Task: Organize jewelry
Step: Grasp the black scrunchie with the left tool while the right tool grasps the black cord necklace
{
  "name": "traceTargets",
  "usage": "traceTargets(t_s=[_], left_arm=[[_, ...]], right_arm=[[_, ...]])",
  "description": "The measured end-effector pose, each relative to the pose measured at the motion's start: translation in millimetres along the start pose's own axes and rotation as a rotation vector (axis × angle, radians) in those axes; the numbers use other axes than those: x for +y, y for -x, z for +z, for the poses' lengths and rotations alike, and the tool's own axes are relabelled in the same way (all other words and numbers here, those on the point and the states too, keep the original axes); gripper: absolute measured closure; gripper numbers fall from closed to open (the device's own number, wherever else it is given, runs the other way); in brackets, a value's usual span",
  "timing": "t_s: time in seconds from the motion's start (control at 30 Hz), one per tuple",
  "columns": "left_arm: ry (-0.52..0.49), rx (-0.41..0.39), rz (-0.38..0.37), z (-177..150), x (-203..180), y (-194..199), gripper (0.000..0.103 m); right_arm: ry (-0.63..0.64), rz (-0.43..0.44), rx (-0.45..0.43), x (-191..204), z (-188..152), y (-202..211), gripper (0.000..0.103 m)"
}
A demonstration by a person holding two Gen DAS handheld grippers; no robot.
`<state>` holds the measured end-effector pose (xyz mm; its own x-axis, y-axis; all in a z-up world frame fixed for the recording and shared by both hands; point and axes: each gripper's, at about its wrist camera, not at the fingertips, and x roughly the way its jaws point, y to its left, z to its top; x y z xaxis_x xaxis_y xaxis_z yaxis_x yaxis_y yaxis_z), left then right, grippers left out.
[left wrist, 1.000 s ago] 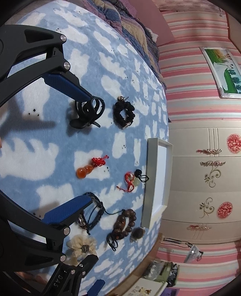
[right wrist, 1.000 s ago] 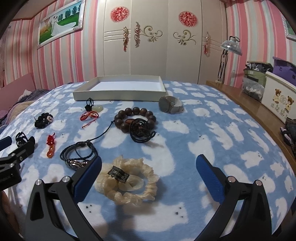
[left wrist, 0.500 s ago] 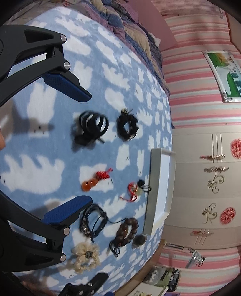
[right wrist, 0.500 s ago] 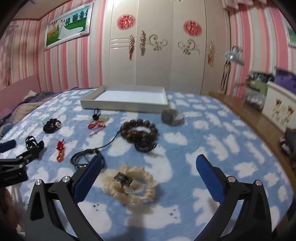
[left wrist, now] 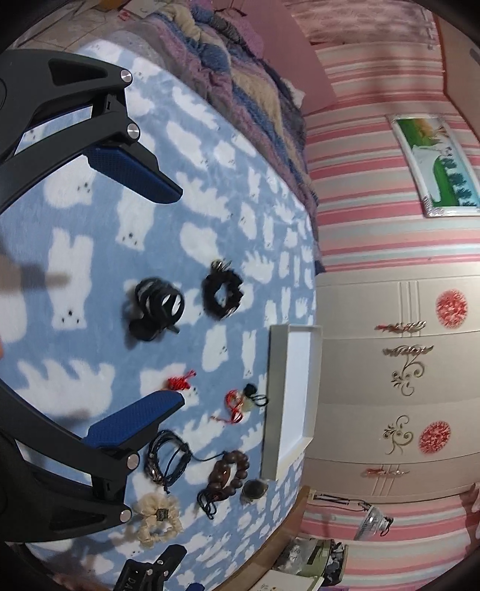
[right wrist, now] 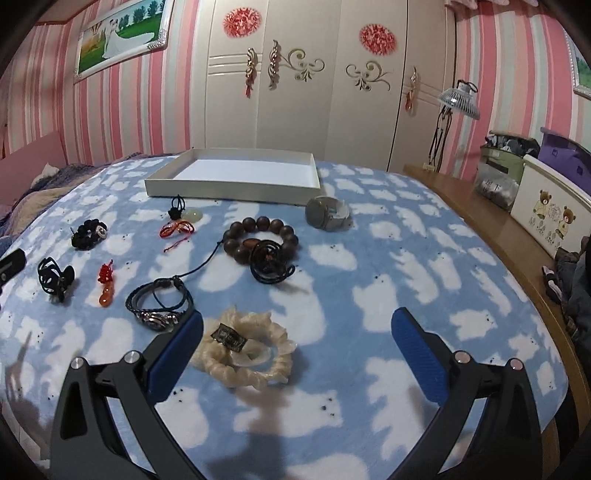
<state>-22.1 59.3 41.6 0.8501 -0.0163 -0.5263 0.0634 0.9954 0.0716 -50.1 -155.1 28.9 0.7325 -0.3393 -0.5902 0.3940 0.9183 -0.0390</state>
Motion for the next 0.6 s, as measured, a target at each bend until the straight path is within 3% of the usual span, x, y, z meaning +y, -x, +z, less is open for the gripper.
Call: traceTargets(t_s=[0.23,0.6], left_arm=[[0.050,0.030,-0.030,4,14,-9,0.003],[0.071,0.123,-0.045,11,21,-36,0.003]], right_arm=[[-0.071,-0.019,0.030,-4,6,-6,0.001],[-0.021,0.023,0.059,12,10,-21,0.001]])
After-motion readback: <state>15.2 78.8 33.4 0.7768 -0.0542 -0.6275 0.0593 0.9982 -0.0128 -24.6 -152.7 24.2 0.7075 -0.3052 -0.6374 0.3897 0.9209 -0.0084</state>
